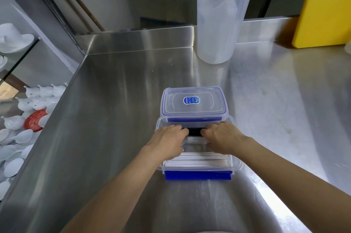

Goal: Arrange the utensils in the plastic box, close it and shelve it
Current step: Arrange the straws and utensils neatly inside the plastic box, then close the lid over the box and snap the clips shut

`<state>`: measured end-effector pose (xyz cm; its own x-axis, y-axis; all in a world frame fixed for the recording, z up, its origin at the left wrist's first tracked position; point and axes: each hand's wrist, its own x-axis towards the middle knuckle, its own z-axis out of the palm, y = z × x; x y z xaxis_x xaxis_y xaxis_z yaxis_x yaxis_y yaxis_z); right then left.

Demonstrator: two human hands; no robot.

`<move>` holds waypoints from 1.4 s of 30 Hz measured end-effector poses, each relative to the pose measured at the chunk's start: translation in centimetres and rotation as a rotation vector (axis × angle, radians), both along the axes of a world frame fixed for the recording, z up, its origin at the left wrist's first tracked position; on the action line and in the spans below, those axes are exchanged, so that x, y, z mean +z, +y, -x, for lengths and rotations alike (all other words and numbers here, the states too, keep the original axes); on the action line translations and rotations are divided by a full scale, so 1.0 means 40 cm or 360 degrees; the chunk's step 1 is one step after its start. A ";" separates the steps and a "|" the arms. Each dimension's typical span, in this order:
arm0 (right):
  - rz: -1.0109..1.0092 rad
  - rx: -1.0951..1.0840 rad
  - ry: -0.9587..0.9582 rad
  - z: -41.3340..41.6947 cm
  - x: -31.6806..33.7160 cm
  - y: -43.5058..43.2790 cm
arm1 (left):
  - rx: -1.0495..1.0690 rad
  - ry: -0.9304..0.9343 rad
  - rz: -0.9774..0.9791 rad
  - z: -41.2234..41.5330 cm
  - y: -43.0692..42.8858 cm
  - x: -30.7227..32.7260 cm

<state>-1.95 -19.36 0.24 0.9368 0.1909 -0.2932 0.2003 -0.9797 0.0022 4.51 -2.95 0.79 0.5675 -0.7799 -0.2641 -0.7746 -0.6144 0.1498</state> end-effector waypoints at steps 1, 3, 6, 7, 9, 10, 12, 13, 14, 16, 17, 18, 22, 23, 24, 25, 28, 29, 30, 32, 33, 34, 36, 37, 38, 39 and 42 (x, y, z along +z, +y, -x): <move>-0.0011 0.0000 -0.0009 0.000 0.004 0.000 | 0.0004 0.0011 0.0032 0.002 0.001 0.009; -0.0046 -0.0005 -0.0035 0.001 0.018 0.000 | 0.0036 -0.0009 0.0147 0.004 0.005 0.035; -0.0174 -0.0051 -0.0040 0.005 0.049 -0.009 | 0.0078 -0.0033 0.0384 0.011 0.011 0.077; -0.0258 -0.0071 -0.0017 0.008 0.056 -0.011 | 0.0067 -0.0001 0.0422 0.017 0.010 0.087; -0.0403 -0.0090 0.0107 0.015 0.060 -0.011 | 0.0037 0.0126 0.0395 0.036 0.005 0.090; -0.0418 -0.0082 0.0216 0.020 0.060 -0.009 | 0.0025 0.0188 0.0336 0.047 0.003 0.084; -0.0339 -0.0055 0.0442 0.029 0.056 -0.005 | -0.0003 0.0205 0.0167 0.065 0.002 0.064; -0.0273 -0.0043 0.0512 0.034 0.052 -0.004 | -0.0017 0.0176 0.0075 0.071 0.003 0.053; -0.0207 -0.0031 0.0538 0.038 0.047 -0.003 | -0.0024 0.0149 -0.0003 0.074 0.005 0.042; -0.0109 0.0009 0.0512 0.043 0.041 -0.003 | -0.0006 0.0157 -0.0085 0.072 0.007 0.027; -0.0080 0.0036 0.0489 0.045 0.036 -0.002 | 0.0006 0.0196 -0.0106 0.070 0.007 0.025; -0.0065 0.0057 0.0470 0.046 0.033 0.000 | 0.0014 0.0247 -0.0127 0.067 0.007 0.023; -0.0112 0.0048 0.0492 0.043 0.029 0.004 | 0.0025 0.0398 -0.0165 0.056 0.007 0.020; -0.0126 0.0046 0.0506 0.042 0.030 0.003 | 0.0025 0.0428 -0.0153 0.054 0.008 0.018; -0.0138 0.0046 0.0516 0.041 0.029 0.001 | 0.0029 0.0464 -0.0139 0.052 0.009 0.016; -0.0150 0.0048 0.0521 0.041 0.028 0.000 | 0.0037 0.0496 -0.0123 0.051 0.011 0.015; -0.0182 0.0051 0.0495 0.042 0.031 0.001 | 0.0037 0.0524 -0.0102 0.046 0.016 0.015; -0.0242 0.0033 0.0475 0.042 0.039 0.002 | 0.0035 0.0512 -0.0084 0.044 0.018 0.021; -0.0341 -0.0004 0.0430 0.043 0.051 0.000 | 0.0045 0.0500 -0.0040 0.039 0.020 0.033; -0.0577 -0.0102 0.0215 0.043 0.083 -0.013 | 0.0169 0.0520 0.0166 0.020 0.027 0.074; -0.0688 -0.0162 0.0022 0.042 0.099 -0.024 | 0.0281 0.0546 0.0339 0.005 0.034 0.100; -0.0802 -0.0264 -0.0209 0.039 0.110 -0.039 | 0.0406 0.0538 0.0548 -0.013 0.042 0.126; -0.1027 -0.0614 -0.0651 0.029 0.124 -0.073 | 0.0672 0.0383 0.0996 -0.057 0.063 0.166; -0.1130 -0.0844 -0.0800 0.019 0.122 -0.091 | 0.0817 0.0289 0.1215 -0.082 0.073 0.171; -0.1240 -0.1098 -0.0883 0.008 0.116 -0.110 | 0.0972 0.0225 0.1385 -0.107 0.079 0.168; -0.1351 -0.1341 -0.0903 -0.005 0.099 -0.132 | 0.1129 0.0191 0.1502 -0.130 0.083 0.159; -0.1554 -0.1842 -0.0692 -0.037 0.028 -0.189 | 0.1562 0.0351 0.1399 -0.192 0.079 0.099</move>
<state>-0.46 -26.93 1.35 0.6798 -0.7134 -0.1701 -0.4763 -0.2530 -0.8421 12.20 0.19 4.76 0.9984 -0.0333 -0.0458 0.0209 -0.5349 0.8447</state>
